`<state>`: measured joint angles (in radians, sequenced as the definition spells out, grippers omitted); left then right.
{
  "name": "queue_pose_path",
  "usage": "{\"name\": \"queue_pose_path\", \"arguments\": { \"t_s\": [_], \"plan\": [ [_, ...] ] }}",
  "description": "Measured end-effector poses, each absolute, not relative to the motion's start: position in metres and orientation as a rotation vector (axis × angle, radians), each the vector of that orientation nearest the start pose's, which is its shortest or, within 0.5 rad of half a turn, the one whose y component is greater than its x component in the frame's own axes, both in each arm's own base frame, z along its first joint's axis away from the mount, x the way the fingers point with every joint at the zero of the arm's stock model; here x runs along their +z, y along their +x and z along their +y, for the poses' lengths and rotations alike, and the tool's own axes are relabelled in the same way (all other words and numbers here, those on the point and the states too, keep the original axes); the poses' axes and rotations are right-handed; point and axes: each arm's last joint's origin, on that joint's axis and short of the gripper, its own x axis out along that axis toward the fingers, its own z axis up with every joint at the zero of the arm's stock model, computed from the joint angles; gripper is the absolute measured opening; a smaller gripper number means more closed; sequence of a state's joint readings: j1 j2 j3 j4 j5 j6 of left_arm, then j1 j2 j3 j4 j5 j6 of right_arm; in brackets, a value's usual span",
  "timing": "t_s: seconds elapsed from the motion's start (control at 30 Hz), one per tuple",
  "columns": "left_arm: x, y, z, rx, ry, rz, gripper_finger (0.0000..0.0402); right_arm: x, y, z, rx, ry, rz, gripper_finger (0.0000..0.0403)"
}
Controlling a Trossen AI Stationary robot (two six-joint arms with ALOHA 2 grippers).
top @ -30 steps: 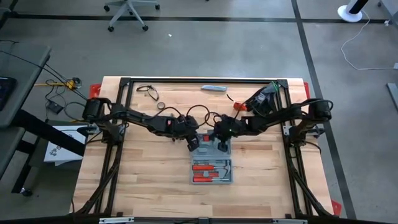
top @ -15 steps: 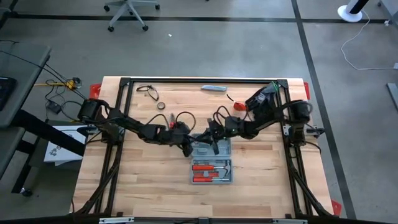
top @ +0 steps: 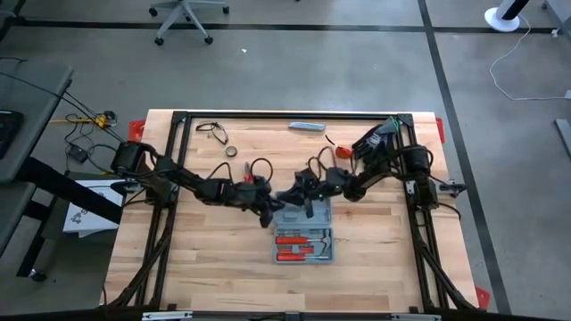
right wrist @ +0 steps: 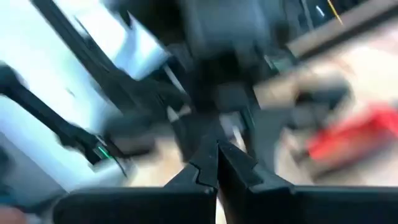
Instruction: Prefit tool cases
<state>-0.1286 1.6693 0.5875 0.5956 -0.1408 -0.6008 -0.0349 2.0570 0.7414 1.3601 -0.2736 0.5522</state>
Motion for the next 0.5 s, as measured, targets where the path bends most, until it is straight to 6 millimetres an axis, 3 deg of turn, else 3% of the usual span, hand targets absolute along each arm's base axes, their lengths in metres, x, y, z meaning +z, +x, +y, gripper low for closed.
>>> {"name": "queue_pose_path", "arguments": {
  "t_s": [0.17, 0.33, 0.5],
  "plan": [
    [0.124, 0.287, -0.041, 0.095, -0.549, 0.498, 0.0032, 0.128, 0.358, -0.003, 0.294, 0.572, -0.046, 0.0],
    [0.12, 0.273, -0.047, 0.045, -0.593, 0.418, 0.0032, 0.111, 0.359, -0.003, 0.247, 0.558, 0.112, 0.0],
    [0.115, 0.26, -0.049, 0.033, -0.651, 0.372, 0.0032, 0.11, 0.359, 0.004, 0.256, 0.575, 0.134, 0.0]
  ]
}}
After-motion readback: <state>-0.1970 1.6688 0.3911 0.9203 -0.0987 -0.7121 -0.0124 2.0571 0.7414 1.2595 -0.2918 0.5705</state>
